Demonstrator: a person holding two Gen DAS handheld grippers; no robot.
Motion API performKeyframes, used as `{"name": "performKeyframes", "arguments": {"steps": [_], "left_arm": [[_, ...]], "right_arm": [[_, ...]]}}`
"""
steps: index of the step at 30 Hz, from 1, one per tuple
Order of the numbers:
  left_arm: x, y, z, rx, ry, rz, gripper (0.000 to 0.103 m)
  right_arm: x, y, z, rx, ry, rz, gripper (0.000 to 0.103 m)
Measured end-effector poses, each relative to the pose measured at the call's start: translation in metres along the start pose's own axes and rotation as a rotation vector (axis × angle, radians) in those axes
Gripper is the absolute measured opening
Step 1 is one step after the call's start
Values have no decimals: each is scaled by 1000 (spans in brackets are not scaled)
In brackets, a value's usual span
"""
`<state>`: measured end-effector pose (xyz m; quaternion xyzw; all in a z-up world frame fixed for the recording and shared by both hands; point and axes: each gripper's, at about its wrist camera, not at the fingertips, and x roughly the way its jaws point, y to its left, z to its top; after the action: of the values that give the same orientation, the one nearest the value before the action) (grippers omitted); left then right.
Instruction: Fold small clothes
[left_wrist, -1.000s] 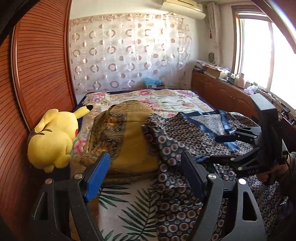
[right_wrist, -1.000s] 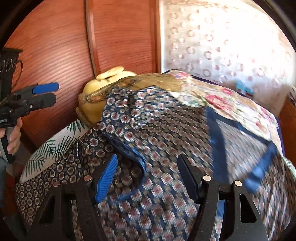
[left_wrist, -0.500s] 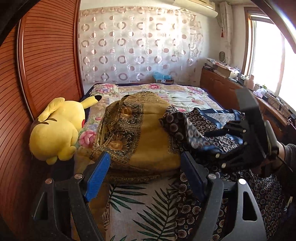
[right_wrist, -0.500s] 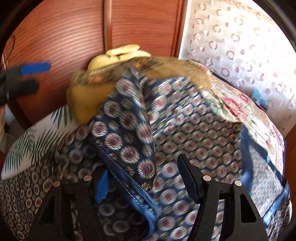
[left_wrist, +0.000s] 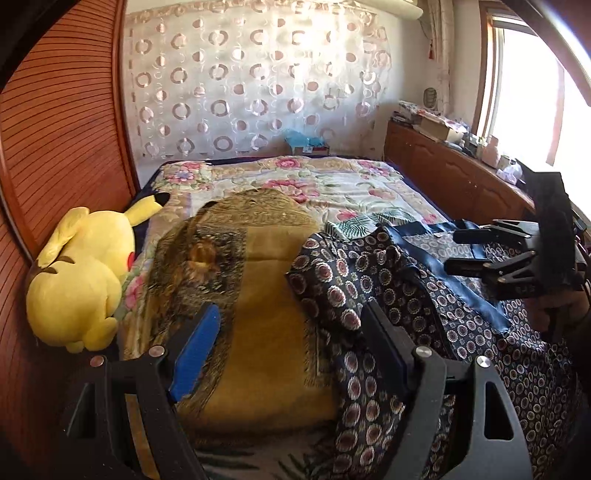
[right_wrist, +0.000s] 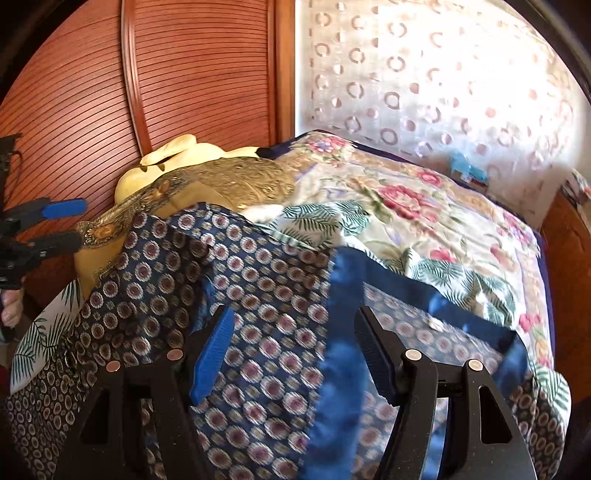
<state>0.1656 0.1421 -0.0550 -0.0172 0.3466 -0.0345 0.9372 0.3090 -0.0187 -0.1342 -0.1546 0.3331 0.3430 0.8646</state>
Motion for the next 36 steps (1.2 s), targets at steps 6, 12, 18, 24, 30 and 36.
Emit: {"name": "performKeyframes", "arguments": {"steps": [6, 12, 18, 24, 30, 36], "left_arm": [[24, 4, 9, -10, 41, -42, 70], [25, 4, 10, -23, 35, -14, 70], [23, 8, 9, -33, 36, 0, 70], [19, 9, 9, -30, 32, 7, 70], [23, 6, 13, -21, 30, -4, 70], [37, -6, 22, -4, 54, -43, 70]], "right_arm": [[-11, -18, -27, 71, 46, 60, 69], [-5, -4, -7, 43, 13, 163, 66], [25, 5, 18, 19, 27, 247, 40], [43, -9, 24, 19, 40, 277, 7], [29, -40, 19, 100, 21, 161, 5], [32, -42, 3, 77, 102, 94, 27]]}}
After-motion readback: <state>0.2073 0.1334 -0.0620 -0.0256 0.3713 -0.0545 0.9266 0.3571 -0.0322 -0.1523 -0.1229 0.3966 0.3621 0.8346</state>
